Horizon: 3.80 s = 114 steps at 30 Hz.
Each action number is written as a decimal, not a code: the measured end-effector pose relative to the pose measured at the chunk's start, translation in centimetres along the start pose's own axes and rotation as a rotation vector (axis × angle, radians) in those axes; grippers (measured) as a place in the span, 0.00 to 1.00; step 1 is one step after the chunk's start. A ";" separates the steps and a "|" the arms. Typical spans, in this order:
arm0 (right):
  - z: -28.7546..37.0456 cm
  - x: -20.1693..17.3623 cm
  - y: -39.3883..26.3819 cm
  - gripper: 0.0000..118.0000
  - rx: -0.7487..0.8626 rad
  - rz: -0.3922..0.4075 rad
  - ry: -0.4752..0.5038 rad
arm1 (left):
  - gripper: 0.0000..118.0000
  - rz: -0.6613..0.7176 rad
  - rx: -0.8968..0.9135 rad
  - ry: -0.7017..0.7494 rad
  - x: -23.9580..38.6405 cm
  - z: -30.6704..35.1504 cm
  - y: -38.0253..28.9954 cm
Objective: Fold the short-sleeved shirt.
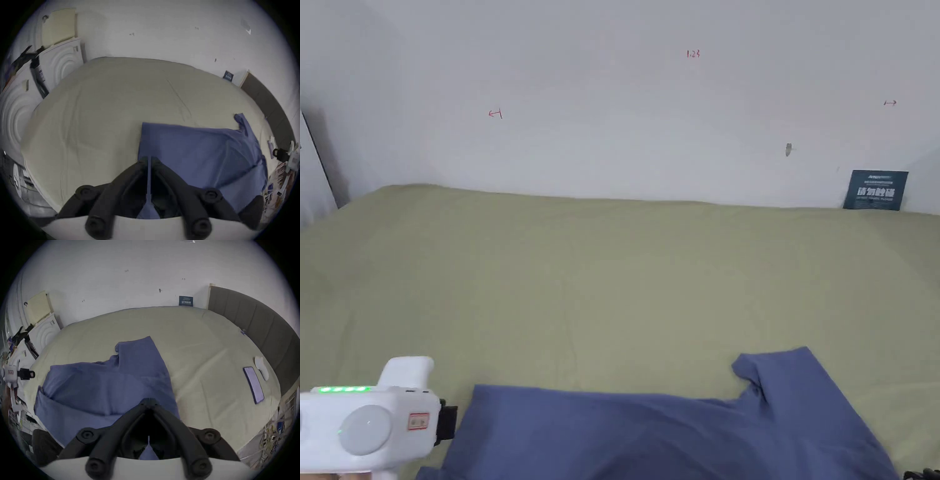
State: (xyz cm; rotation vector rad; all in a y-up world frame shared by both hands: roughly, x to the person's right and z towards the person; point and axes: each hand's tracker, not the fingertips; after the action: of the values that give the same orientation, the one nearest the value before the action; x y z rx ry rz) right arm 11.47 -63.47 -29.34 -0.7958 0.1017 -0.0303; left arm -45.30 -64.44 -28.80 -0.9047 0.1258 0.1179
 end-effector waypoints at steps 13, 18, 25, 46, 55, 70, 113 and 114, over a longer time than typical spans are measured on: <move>-6.5 1.3 0.9 0.00 -0.089 0.027 -0.035 | 0.90 -0.004 -0.125 0.111 -0.5 -13.5 3.7; -8.2 1.4 2.7 0.00 -0.097 0.033 -0.035 | 0.04 -0.034 -0.079 0.046 0.5 -10.6 3.1; -13.8 1.6 6.9 0.54 -0.177 0.072 -0.061 | 0.04 -0.032 -0.106 0.049 0.8 -10.8 3.1; -5.6 2.1 7.7 0.00 -0.055 0.036 0.019 | 0.04 -0.024 -0.016 -0.013 -1.5 -1.7 2.3; 5.8 1.8 1.4 0.00 0.049 0.037 0.068 | 0.04 -0.040 0.090 -0.062 -2.8 8.2 -4.6; 7.3 3.0 -10.6 0.00 -0.043 0.026 0.065 | 0.04 0.002 0.051 -0.106 -5.0 8.5 -15.7; 13.3 -8.7 -11.4 0.00 0.326 0.043 -0.117 | 0.81 0.392 -0.349 -0.644 -14.4 1.4 -11.3; 13.4 -8.7 -11.4 0.00 0.325 0.039 -0.117 | 0.81 0.391 -0.341 -0.643 -14.4 0.6 -11.3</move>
State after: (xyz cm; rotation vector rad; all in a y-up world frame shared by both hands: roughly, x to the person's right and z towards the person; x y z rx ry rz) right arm 4.35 -61.32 -11.23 -0.4696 0.0003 0.0361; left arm -57.73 -71.57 -17.34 -1.1315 -0.3292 0.8036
